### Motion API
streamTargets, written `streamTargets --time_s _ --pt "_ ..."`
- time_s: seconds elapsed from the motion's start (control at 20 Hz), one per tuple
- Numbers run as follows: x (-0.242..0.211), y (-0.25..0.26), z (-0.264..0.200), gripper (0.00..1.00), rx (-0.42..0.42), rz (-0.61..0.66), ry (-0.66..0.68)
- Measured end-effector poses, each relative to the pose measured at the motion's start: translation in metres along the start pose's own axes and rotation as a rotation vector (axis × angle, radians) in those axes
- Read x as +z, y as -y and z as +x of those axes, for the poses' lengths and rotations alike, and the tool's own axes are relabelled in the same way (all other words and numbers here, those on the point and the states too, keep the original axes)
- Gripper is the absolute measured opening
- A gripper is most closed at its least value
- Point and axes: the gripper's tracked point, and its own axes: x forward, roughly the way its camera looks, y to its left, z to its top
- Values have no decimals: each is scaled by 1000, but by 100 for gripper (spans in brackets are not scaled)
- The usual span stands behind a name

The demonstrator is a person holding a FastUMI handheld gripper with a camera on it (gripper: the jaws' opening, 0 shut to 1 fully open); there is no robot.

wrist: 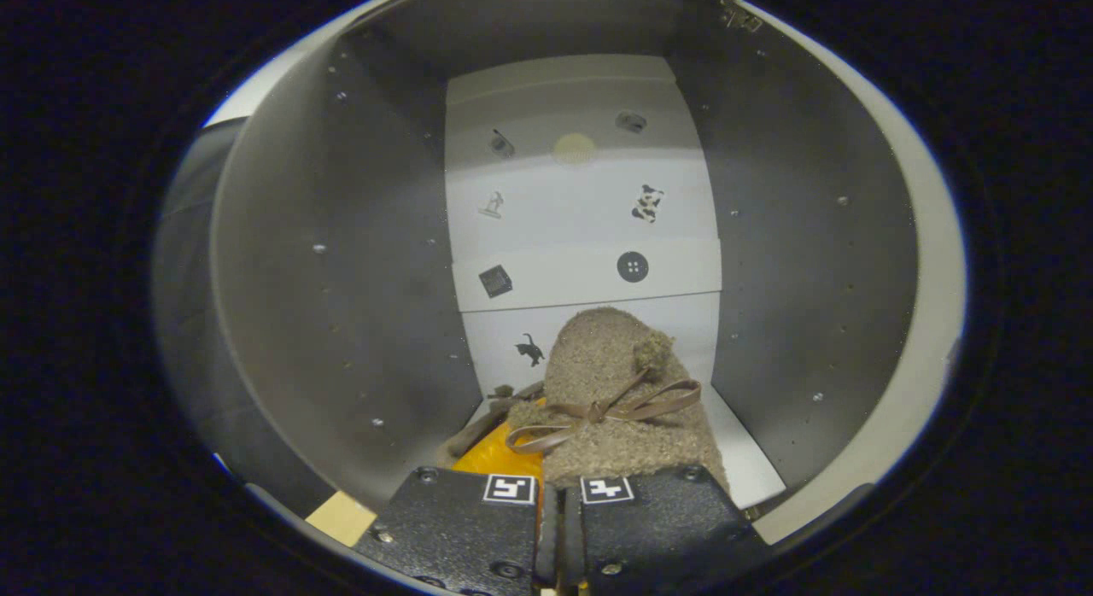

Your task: Open the shoe cabinet door, grab the shoes and put them into the shoe cabinet, then close the shoe cabinet door.

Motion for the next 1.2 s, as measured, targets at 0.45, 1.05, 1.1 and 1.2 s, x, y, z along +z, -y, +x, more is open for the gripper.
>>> streamTargets --time_s 0.45,1.05,1.1,1.2 --pt "-40 29 75 7 -105 19 -182" --pt "-47 24 63 63 -114 79 -311" --pt "-45 23 55 62 -111 85 -300" --pt "-42 15 35 72 -91 77 -278"
